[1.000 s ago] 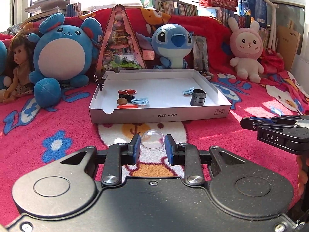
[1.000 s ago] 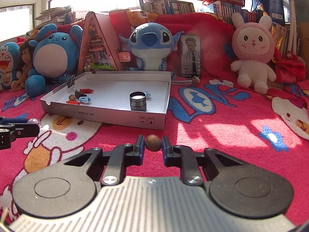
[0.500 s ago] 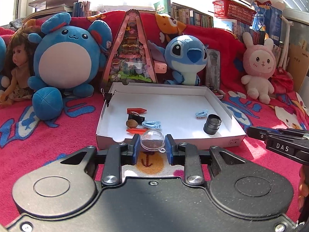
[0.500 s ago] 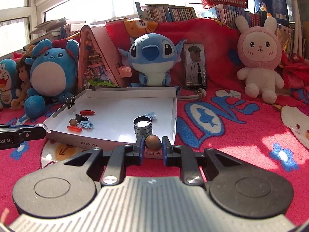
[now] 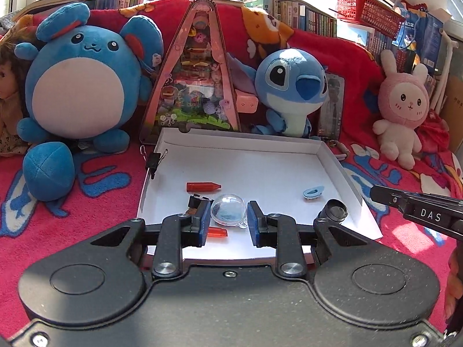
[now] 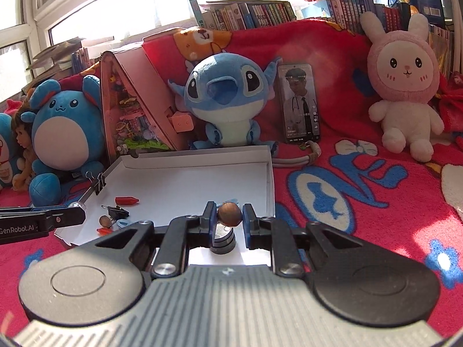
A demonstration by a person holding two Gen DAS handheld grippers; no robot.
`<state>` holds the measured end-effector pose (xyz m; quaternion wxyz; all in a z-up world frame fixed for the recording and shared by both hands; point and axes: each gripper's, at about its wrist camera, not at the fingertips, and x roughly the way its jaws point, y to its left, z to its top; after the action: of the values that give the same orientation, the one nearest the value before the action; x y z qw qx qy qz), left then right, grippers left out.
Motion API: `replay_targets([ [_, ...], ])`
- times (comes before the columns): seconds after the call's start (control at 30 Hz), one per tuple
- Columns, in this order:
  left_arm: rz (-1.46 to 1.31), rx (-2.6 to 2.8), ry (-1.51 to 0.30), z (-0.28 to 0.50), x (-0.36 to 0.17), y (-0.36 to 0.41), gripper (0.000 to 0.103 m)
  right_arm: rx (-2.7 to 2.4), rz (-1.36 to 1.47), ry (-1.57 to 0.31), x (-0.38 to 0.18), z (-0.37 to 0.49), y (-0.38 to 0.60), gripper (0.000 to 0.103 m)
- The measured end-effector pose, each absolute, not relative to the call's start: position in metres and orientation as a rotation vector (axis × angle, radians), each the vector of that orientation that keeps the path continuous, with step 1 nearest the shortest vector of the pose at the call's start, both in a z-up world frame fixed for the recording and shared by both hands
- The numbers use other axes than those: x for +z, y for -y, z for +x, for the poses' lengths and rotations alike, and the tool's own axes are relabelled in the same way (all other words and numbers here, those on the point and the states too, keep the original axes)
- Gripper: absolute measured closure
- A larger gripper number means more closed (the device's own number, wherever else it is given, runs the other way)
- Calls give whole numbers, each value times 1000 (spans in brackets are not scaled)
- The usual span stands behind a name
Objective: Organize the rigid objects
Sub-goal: 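Carry the clear ball and acorn over the white box with both tools, then lower the clear ball into the box and open the left tool while the right tool releases the acorn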
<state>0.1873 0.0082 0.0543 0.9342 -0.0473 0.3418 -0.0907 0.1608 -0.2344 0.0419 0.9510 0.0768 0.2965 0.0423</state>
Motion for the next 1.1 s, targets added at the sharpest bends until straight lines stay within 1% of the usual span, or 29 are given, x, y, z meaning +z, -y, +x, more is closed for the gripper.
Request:
replay_targets([
  [0.23,-61,-113,-746,223,40,0,77,73,205,-647,43,196,231,80],
  [0.6,-74,-61,-825,270,22,5,77,48,222,-748,30,244,217,80],
  [0.8,-79,-44,-842,284,17,7,77,31,271,-796,24,265,221,80],
  [1.1,-72,-35,-871,298,10,8,77,30,247,-829,12,281,217,80],
])
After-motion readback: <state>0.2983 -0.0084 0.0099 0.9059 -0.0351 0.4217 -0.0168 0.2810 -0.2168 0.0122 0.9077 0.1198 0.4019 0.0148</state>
